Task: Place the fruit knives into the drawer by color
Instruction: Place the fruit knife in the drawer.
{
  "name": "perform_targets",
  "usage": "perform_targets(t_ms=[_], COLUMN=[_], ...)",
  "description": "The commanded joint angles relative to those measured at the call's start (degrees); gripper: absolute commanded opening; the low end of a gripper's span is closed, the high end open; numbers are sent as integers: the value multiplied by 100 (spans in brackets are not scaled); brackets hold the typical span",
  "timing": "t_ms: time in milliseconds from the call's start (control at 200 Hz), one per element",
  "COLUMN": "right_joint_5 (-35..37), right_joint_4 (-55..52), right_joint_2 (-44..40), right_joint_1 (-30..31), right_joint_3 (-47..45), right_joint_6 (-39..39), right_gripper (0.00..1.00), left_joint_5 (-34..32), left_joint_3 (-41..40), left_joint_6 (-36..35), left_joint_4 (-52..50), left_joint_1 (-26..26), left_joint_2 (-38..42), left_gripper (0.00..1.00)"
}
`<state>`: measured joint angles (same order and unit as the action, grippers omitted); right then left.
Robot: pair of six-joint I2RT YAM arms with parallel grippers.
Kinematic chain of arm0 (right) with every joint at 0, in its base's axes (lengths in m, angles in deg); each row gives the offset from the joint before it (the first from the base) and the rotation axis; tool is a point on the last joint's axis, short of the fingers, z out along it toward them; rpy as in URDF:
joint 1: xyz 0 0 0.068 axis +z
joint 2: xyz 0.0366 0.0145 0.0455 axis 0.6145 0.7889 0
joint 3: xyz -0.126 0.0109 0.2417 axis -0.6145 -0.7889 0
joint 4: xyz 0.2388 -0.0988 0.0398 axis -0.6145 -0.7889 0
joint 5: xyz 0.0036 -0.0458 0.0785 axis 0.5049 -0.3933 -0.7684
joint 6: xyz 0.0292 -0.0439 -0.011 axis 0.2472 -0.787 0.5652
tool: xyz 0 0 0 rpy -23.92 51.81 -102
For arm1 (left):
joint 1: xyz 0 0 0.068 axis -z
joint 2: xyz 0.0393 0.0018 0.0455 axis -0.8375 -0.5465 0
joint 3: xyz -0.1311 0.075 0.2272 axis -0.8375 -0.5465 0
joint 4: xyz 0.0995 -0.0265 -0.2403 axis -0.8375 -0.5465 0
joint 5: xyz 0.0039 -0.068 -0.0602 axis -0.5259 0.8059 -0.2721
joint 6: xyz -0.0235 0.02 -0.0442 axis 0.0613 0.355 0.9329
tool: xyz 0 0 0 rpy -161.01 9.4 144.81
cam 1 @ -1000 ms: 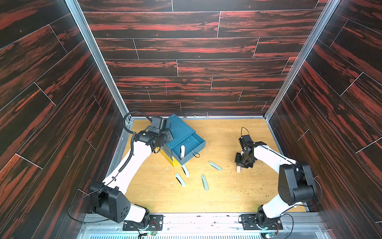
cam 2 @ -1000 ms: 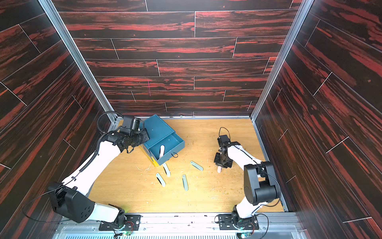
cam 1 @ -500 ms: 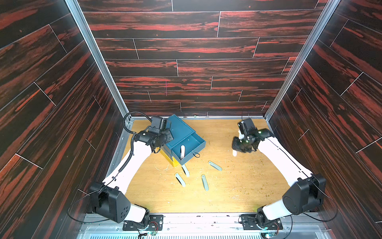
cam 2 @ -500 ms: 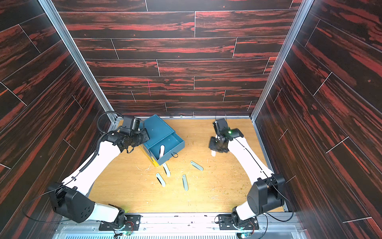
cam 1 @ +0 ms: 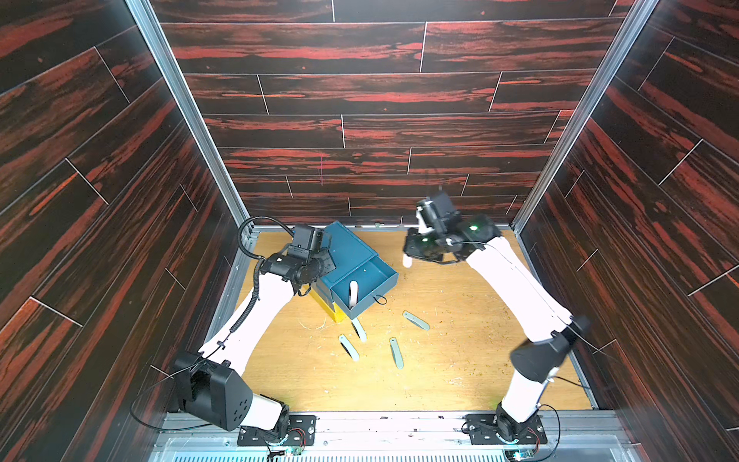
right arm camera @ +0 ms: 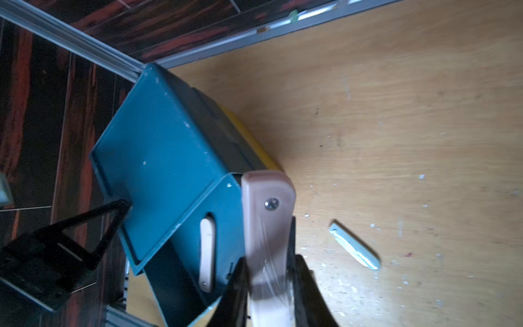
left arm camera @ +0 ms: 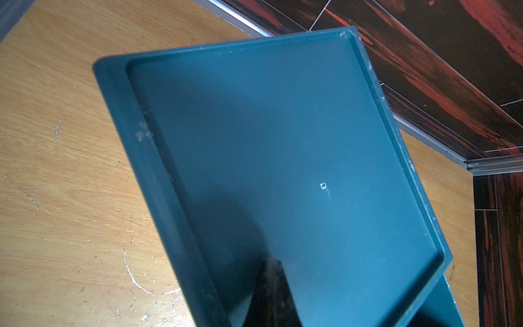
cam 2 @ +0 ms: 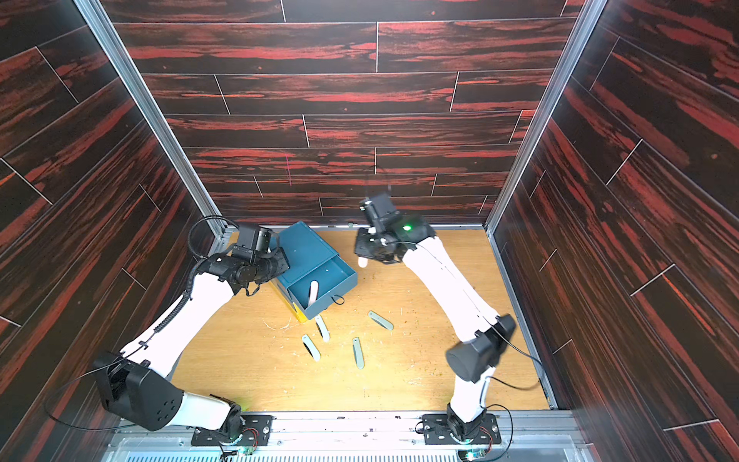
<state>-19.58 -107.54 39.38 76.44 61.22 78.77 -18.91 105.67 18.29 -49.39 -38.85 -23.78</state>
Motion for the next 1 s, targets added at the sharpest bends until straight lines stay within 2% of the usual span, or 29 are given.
perform_targets(t_ms=[0,316,546,772,997], right_joint_5=[7,-15,75,213,300], right_joint_4=[-186,332,777,1064,1112], right_joint_2=[215,296,85,71,164], right_joint_1=[291,829,1101,1250,1315], right_joint_3=[343,192,-472,-870,-837], right_joint_6=[441,1321,1953,2271,2470], right_gripper=[20,20,20,20,20], left_joint_5=[-182,-269,-284,-308,-320], left_joint_3=[-151,-405,-497,-557,-611], left_joint_6=[74,91,103,62,23], left_joint_4=[-116,-117,-129,-171,-188], left_joint_1=[17,22,17,22,19], left_joint_2=[177,544,732,851,891], left_gripper=[0,0,0,0,0])
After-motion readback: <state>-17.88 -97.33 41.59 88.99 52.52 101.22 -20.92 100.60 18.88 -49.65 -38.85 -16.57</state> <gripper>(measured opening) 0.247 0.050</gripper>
